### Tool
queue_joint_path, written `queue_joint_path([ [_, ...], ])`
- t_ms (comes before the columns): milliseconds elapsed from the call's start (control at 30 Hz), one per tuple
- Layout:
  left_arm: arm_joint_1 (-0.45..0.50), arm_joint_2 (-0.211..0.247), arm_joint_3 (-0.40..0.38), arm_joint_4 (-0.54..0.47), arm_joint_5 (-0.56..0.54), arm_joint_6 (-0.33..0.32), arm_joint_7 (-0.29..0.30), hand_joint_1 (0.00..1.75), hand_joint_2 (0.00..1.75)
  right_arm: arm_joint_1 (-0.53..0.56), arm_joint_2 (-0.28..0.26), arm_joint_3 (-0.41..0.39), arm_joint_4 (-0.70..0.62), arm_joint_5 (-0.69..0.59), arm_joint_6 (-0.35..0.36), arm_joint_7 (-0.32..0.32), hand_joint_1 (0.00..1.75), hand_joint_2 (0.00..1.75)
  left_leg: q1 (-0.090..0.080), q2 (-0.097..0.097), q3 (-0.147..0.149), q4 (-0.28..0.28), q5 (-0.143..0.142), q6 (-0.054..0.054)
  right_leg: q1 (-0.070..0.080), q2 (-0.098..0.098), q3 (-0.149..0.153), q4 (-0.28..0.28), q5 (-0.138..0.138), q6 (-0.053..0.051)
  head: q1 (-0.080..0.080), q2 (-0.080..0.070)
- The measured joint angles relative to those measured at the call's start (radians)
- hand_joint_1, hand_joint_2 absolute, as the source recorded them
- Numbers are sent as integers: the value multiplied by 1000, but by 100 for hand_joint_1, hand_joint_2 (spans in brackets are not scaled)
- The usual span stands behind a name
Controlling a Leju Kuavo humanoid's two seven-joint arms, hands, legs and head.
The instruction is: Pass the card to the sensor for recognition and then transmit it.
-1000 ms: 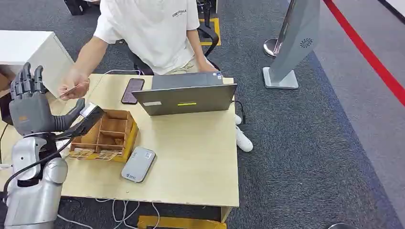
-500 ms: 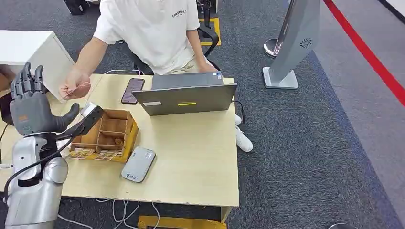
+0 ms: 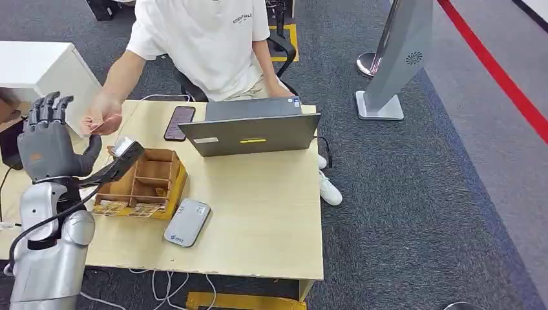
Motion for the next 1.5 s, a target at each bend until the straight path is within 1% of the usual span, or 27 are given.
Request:
queue_joint_path([
  [567,-5,-13,0,3,4,-2,-2,175,175,0,0,0,0,0,0,0,0,175,0,0,0,0,0,0,0,0,0,0,0,0,0,0],
  [600,-6,-14,0,3,4,-2,-3,175,0,0,0,0,0,0,0,0,0,175,0,0,0,0,0,0,0,0,0,0,0,0,0,0],
  [667,-6,-14,0,3,5,-2,-3,175,0,0,0,0,0,0,0,0,0,175,0,0,0,0,0,0,0,0,0,0,0,0,0,0],
  [700,-6,-15,0,3,5,-3,-3,175,175,0,0,0,0,0,0,0,0,175,0,0,0,0,0,0,0,0,0,0,0,0,0,0],
  [900,-6,-16,0,6,1,0,-5,175,175,0,0,0,0,0,0,0,0,175,0,0,0,0,0,0,0,0,0,0,0,0,0,0],
  [1033,-6,-16,0,6,3,22,-16,175,175,0,0,0,1,0,0,0,0,175,0,0,0,0,0,0,0,0,0,0,0,0,0,0],
  [1167,14,-26,0,-8,19,55,-58,175,175,0,0,-1,1,-11,0,-1,0,175,0,0,0,0,0,0,0,0,0,0,0,0,0,0],
  [1300,96,-55,-23,-77,17,86,-114,175,175,0,1,-5,1,-26,0,-5,0,175,-1,0,0,0,-1,1,0,1,0,0,0,0,0,0],
  [1367,158,-71,-61,-127,-2,106,-130,175,175,1,1,-11,1,-36,0,-7,0,175,-1,0,0,0,-2,2,0,0,0,-1,-1,1,0,0],
  [1433,217,-89,-104,-165,-18,109,-146,175,175,1,2,-16,1,-43,0,-7,0,175,-1,0,0,0,-3,3,0,0,0,-1,-1,1,0,0],
  [1500,278,-108,-163,-190,-51,113,-147,175,175,1,2,-21,1,-53,0,-8,0,175,-2,1,0,0,-3,3,-1,1,0,-1,-1,1,0,0],
])
